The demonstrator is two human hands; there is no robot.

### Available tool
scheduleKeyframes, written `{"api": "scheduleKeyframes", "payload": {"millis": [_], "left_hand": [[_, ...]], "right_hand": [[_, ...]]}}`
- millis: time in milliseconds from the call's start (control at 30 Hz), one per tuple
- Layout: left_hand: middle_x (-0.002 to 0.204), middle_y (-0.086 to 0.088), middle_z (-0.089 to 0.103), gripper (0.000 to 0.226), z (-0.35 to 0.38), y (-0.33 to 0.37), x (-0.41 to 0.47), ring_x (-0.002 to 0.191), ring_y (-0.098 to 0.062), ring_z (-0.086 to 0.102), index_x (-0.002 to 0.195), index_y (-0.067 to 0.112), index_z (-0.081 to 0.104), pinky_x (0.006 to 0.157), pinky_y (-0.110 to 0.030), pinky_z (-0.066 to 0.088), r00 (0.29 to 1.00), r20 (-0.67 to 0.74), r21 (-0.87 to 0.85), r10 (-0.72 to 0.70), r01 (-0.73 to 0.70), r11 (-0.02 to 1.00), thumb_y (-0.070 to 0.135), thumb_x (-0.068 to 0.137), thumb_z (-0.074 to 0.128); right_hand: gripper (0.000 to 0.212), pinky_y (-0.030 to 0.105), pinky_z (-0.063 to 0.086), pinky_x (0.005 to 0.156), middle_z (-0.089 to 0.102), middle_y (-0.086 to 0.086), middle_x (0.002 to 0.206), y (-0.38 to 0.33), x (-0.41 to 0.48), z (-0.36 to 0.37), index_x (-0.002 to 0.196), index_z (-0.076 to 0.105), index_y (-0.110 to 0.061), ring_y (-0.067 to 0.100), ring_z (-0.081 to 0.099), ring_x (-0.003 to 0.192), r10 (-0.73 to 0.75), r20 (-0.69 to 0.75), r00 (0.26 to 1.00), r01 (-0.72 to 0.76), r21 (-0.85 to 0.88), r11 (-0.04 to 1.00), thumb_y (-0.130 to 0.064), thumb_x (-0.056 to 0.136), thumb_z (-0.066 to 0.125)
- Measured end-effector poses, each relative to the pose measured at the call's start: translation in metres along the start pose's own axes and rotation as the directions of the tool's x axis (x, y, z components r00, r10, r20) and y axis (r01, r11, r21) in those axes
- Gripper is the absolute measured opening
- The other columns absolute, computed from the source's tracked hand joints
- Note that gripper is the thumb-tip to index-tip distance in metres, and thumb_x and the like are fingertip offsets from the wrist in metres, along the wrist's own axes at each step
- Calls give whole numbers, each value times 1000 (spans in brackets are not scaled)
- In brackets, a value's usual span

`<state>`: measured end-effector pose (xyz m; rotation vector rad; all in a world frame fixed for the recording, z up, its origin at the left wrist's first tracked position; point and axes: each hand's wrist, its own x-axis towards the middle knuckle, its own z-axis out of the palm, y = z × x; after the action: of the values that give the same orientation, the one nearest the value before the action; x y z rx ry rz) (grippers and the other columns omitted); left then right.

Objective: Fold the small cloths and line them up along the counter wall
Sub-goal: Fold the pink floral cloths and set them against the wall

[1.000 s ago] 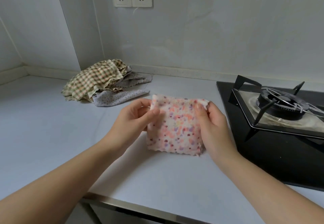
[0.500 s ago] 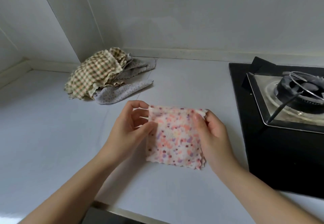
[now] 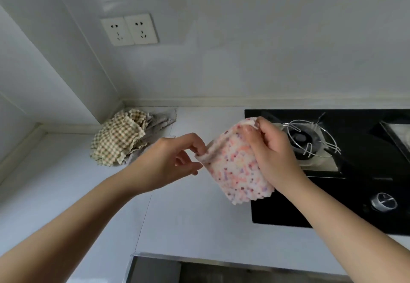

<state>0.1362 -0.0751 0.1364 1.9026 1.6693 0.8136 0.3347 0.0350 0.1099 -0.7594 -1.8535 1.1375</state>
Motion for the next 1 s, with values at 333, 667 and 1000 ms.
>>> {"api": "scheduleKeyframes", "payload": {"millis": [333, 667, 1000], "left_hand": [[99, -3, 66, 26, 67, 149, 65, 86, -27, 64, 110, 11, 64, 79, -33, 54, 967, 203, -195, 152, -113, 974, 10, 85, 70], [87, 14, 71, 17, 165, 270, 129, 78, 0, 65, 102, 4, 71, 73, -14, 47, 906, 343, -338, 248, -127, 933, 5, 85, 68], [90, 7, 63, 14, 223, 308, 210, 83, -15, 62, 83, 23, 75, 72, -21, 49, 909, 236, -580, 344, -153, 800, 35, 75, 74]], "right_hand": [[30, 15, 35, 58, 49, -7, 61, -74, -32, -170, 75, 55, -11, 2, 45, 60, -83, 158, 984, 101, -113, 988, -30, 97, 48], [43, 27, 39, 62, 56, 20, 77, -76, -83, -345, 86, 59, -5, 14, 51, 67, -33, 60, 998, 46, -235, 971, -45, 89, 46], [35, 26, 25, 52, 32, -14, 50, -32, -98, -442, 67, 42, -14, 4, 28, 49, 36, -130, 991, -79, -342, 936, -29, 99, 45]]}}
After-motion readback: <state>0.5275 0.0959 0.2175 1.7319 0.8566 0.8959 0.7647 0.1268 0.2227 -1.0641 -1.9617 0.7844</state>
